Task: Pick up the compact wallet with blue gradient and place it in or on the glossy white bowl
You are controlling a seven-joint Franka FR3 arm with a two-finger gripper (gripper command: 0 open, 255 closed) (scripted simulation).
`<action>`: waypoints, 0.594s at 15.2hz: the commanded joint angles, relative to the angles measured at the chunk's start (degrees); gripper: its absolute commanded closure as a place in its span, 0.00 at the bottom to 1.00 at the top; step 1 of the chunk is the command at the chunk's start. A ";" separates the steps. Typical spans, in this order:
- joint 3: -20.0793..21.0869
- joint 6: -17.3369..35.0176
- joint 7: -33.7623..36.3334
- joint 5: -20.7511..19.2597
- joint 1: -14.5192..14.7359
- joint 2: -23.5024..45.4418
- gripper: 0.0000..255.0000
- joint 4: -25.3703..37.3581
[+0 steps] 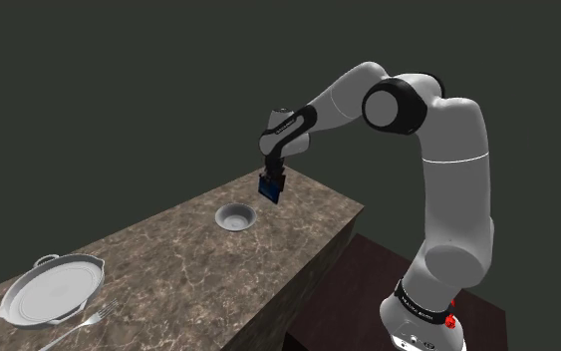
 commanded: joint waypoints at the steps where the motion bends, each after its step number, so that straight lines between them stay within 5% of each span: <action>1: -0.18 -1.25 0.19 -0.28 0.12 -0.97 1.00 0.28; 6: -0.57 -4.23 0.64 -0.95 0.40 -3.43 1.00 0.85; 9: 0.11 -4.73 4.78 -1.79 3.31 -3.58 1.00 1.27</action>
